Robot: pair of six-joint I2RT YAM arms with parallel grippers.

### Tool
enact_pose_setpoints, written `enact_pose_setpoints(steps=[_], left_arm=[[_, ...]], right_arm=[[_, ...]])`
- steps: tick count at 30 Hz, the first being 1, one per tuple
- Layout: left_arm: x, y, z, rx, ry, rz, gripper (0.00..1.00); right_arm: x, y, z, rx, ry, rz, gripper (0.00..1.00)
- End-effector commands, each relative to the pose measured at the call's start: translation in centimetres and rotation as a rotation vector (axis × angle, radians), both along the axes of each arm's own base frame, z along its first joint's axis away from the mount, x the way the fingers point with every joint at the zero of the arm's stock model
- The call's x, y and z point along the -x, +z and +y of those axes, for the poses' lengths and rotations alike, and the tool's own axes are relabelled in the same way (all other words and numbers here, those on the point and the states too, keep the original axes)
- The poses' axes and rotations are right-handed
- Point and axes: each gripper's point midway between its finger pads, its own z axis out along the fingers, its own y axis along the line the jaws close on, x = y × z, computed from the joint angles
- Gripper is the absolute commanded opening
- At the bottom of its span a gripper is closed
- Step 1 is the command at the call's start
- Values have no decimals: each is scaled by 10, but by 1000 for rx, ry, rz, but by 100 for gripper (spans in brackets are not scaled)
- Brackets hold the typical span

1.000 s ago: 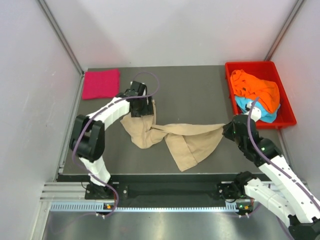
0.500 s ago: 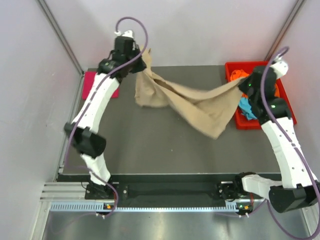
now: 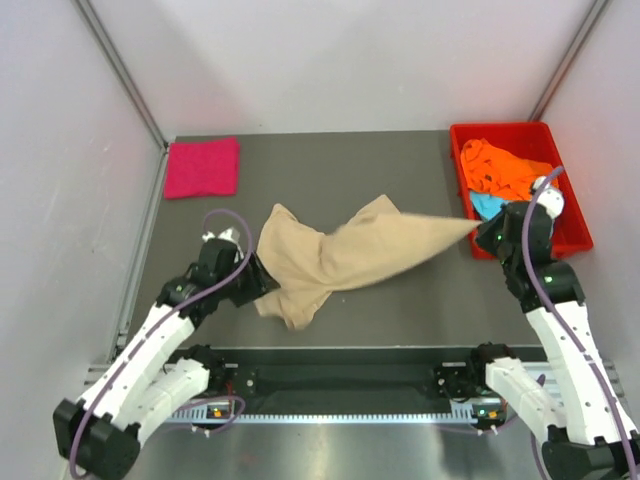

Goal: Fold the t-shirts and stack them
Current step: Flatten the tshirt out

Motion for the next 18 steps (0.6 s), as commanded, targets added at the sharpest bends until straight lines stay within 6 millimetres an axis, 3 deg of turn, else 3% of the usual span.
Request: enact_pose_setpoints(steps=[1,4,8,9,11,14,18], left_arm=[[6,17,0,115,88,-65,64],[-12,32,11,32,101,-152,70],[-48,42,2,-66,27,-162,69],[-63,35,3,-117,33,-133,67],[-73,23,0,-141,18,-98,64],[-67,-5,-5,-148,-4,16,58],[-58,-33,33,-307,114,46,54]], right_arm=[[15,-25,4,-12,35,62,0],[17,-30,3,5,42,80,0],[20,-23,3,12,55,63,0],[21,-21,3,12,58,57,0],[24,-19,4,9,66,41,0],[27,-20,5,6,77,33,0],[28,-27,11,-11,102,39,0]])
